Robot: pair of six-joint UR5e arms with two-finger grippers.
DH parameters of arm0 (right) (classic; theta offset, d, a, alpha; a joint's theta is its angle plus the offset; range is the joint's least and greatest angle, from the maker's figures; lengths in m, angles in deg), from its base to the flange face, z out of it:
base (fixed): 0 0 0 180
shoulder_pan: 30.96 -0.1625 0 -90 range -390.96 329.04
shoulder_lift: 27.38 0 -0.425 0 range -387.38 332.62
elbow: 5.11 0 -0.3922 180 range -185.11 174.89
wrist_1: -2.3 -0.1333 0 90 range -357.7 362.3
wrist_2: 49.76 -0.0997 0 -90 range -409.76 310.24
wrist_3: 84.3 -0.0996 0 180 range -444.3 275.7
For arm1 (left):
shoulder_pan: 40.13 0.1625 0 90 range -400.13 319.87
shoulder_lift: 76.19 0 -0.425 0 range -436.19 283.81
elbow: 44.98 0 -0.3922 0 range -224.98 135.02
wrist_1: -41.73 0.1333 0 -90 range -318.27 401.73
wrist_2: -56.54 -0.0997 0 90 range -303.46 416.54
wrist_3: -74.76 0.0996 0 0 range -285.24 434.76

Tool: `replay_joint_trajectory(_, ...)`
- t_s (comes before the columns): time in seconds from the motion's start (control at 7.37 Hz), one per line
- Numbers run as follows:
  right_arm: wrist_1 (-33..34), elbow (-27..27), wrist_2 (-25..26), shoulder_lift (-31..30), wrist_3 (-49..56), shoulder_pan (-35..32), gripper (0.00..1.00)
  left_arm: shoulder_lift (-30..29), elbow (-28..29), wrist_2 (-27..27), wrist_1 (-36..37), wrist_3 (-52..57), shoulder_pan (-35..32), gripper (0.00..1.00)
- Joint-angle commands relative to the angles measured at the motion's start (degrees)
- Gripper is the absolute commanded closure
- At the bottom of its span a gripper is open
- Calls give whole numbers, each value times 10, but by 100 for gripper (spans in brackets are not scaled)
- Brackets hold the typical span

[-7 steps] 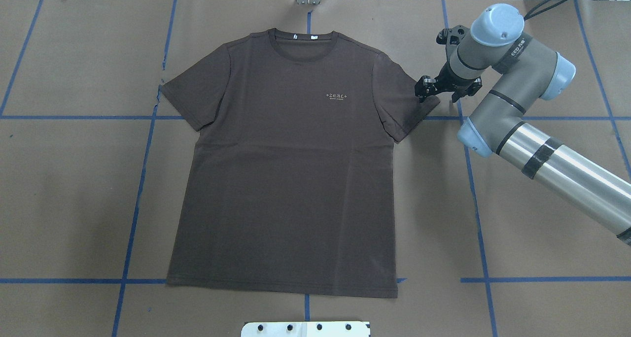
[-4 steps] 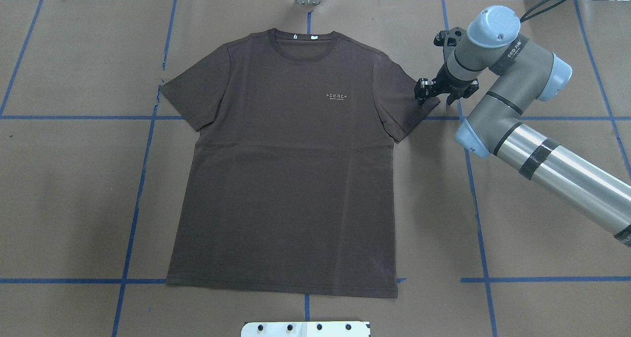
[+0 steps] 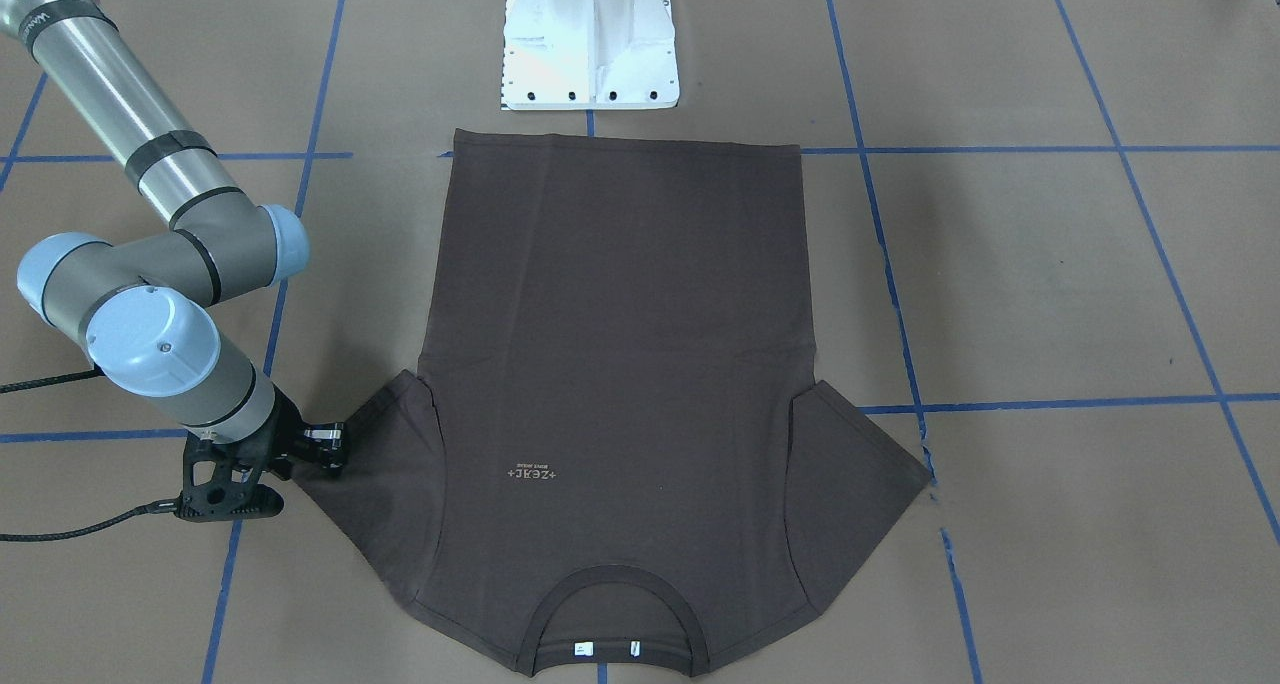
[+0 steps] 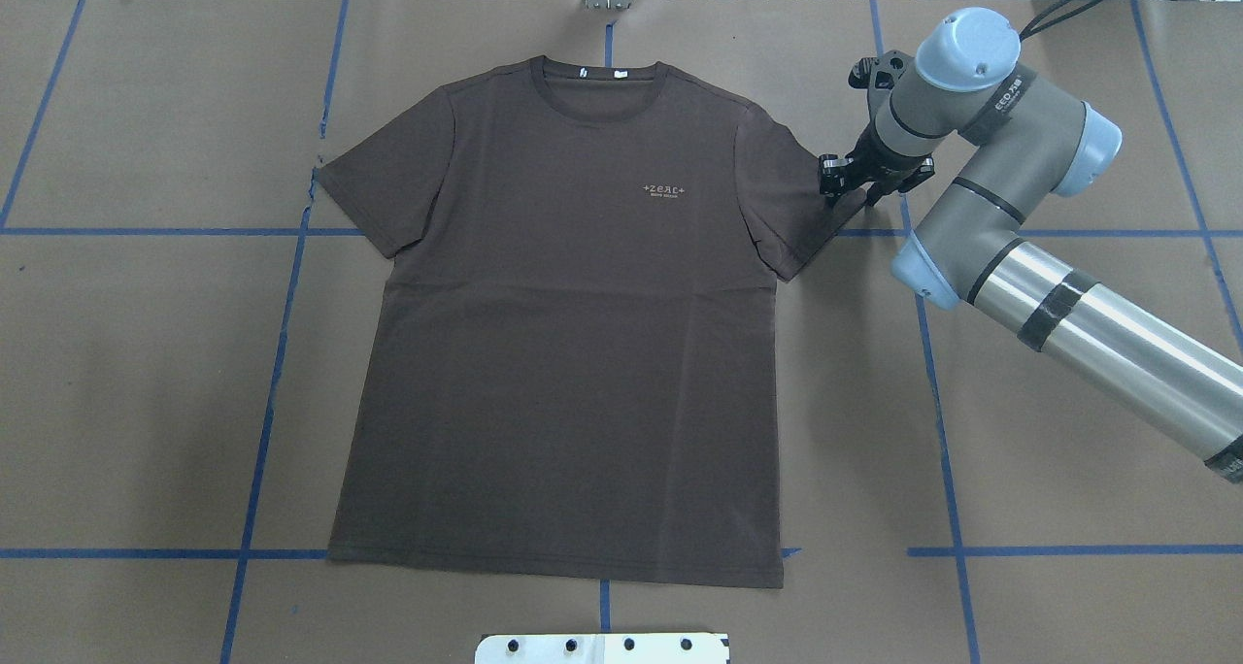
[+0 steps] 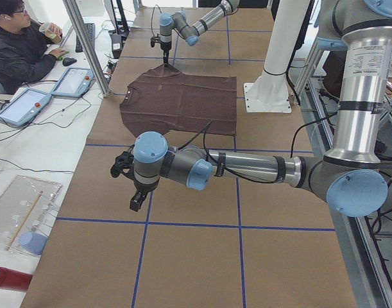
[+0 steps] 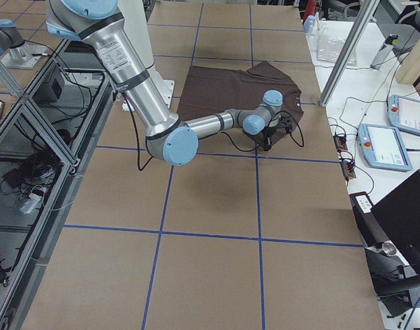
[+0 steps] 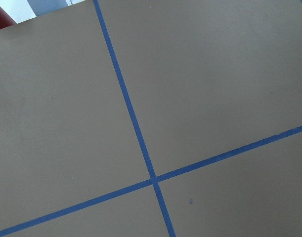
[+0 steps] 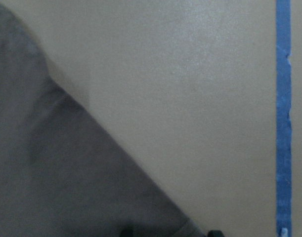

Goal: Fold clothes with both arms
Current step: 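Lower the right gripper to the sleeve nearest it and grasp it, then fold the grasped sleeve inward onto the shirt body with the right gripper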

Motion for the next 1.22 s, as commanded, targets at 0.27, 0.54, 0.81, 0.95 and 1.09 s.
replay_joint_trajectory(0.27,-6,44,-1,8,-7,-1,100,0,0,-1,2,-1,0,0)
replay_joint_trajectory(0.54,-5,50,1,51,-15,11,100,0,0,-1,2,-1,0,0)
replay_joint_trajectory(0.81,-4,44,74,99,-18,46,100,-3,1,-1,4,-2,0,0)
replay_joint_trajectory(0.95,-6,18,122,140,-19,70,100,-4,0,-1,5,-2,0,0)
replay_joint_trajectory(1.09,-16,-1,156,163,-19,86,100,-4,0,-1,6,-2,0,0)
